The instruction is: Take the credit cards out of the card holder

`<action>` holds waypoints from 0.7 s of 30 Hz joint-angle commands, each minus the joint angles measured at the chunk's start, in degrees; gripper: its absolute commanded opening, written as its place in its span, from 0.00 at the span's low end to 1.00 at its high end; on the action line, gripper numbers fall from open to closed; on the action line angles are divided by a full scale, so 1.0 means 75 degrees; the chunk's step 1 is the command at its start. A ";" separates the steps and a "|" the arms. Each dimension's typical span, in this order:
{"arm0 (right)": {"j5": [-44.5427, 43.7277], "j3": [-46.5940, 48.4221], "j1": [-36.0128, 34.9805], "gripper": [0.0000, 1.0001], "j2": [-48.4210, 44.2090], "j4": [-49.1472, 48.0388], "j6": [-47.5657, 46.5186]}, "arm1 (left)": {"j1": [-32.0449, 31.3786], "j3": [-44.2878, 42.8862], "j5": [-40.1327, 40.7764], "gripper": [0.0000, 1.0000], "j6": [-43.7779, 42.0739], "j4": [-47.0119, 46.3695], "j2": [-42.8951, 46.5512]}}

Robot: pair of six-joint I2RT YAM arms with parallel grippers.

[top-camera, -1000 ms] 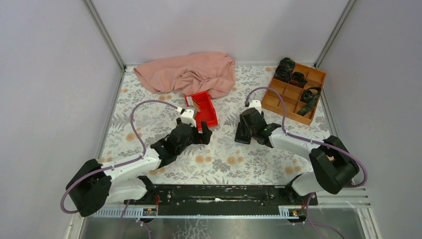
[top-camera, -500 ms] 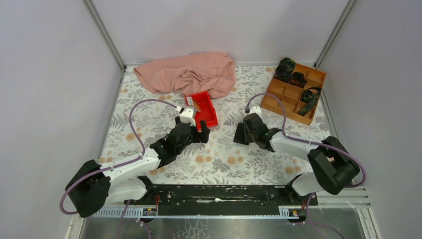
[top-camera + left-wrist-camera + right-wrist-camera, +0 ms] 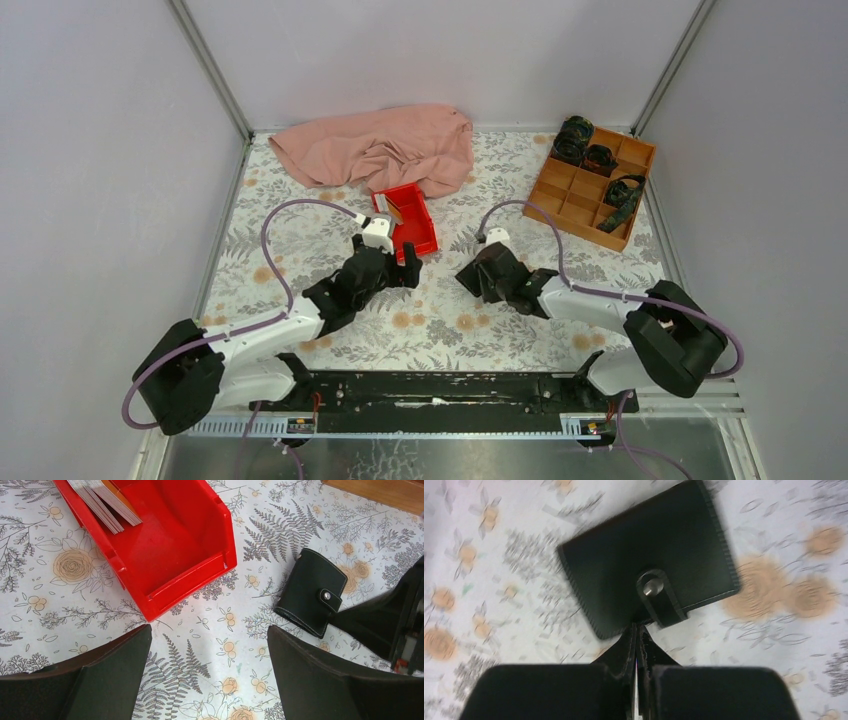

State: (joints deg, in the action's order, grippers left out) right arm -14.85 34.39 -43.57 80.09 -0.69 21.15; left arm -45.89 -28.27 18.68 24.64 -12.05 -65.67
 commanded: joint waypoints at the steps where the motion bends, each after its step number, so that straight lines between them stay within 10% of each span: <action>1: 0.0188 0.0369 -0.0628 0.02 -0.0022 0.1084 0.0491 | -0.0024 -0.0213 0.0246 0.93 -0.0164 -0.0410 -0.0014; 6: -0.0917 0.0571 -0.0600 0.44 -0.0619 0.1440 0.0812 | -0.0022 -0.0160 0.0231 0.94 -0.0121 -0.0440 0.0049; 12: -0.1055 0.0880 0.0385 0.55 -0.0673 0.1471 0.0705 | -0.0024 -0.0156 0.0180 0.95 -0.0137 -0.0456 0.0101; 15: -0.1126 0.1314 0.0647 0.49 -0.0182 0.1441 0.0468 | -0.0028 -0.0130 0.0204 0.95 -0.0138 -0.0434 0.0209; 19: -0.1178 0.1986 0.0747 0.02 0.0917 0.1468 0.0326 | -0.0023 -0.0110 0.0292 0.95 -0.0160 -0.0370 0.0346; 21: -0.1173 0.2283 0.0817 0.00 0.1336 0.1412 0.0304 | -0.0023 -0.0107 0.0358 0.95 -0.0175 -0.0325 0.0432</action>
State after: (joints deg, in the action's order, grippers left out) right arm -21.91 46.59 -38.30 84.99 10.26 24.47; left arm -45.89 -28.27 18.90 24.62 -12.03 -64.25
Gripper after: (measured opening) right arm 0.031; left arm 0.951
